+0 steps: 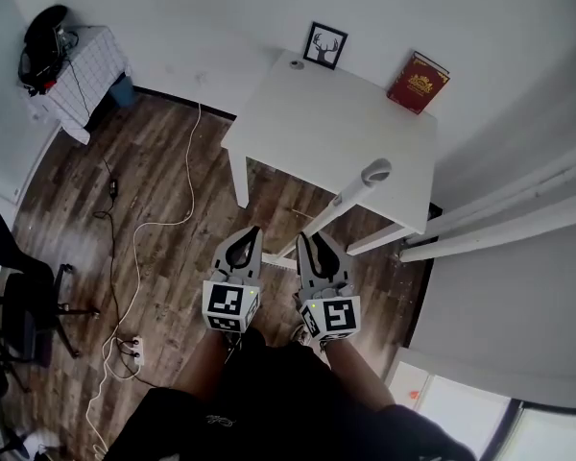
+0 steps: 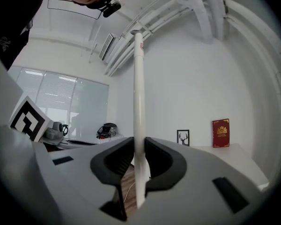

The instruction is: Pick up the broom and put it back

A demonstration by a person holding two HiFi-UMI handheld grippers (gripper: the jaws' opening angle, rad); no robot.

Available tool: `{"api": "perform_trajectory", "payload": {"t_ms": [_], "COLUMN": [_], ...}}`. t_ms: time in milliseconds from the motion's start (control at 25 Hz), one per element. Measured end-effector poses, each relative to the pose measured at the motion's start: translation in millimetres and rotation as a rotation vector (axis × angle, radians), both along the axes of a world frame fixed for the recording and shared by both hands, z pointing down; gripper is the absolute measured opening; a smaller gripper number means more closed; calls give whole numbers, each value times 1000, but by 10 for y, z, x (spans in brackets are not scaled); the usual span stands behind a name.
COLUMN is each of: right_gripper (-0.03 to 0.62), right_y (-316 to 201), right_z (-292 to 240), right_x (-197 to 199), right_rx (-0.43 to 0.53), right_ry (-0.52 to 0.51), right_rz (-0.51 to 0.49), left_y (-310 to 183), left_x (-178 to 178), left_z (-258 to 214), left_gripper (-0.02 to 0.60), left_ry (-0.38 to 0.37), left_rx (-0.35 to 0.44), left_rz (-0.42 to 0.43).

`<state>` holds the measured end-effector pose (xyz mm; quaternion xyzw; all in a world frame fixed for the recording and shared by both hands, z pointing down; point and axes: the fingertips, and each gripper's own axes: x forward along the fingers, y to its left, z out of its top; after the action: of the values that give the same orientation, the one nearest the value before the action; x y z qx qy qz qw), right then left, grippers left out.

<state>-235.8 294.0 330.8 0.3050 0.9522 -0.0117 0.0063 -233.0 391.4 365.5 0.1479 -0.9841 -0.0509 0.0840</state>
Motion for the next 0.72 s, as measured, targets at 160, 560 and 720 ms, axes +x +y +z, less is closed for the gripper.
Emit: {"api": "perform_trajectory", "payload": {"t_ms": [160, 560, 720], "right_gripper": [89, 89, 89], "right_y": [-205, -375, -414], "right_z": [-27, 5, 24], "right_x": [-9, 28, 29], "right_rx": [2, 18, 11], "right_ry": [-12, -15, -5], "right_rz": [16, 25, 25], "left_y": [-183, -315, -345], "left_x": [14, 77, 116], "left_z": [2, -53, -34], "left_gripper": [0, 0, 0], "left_ry": [5, -12, -6], "left_rx": [-8, 2, -21], "left_rz": [9, -9, -10]}}
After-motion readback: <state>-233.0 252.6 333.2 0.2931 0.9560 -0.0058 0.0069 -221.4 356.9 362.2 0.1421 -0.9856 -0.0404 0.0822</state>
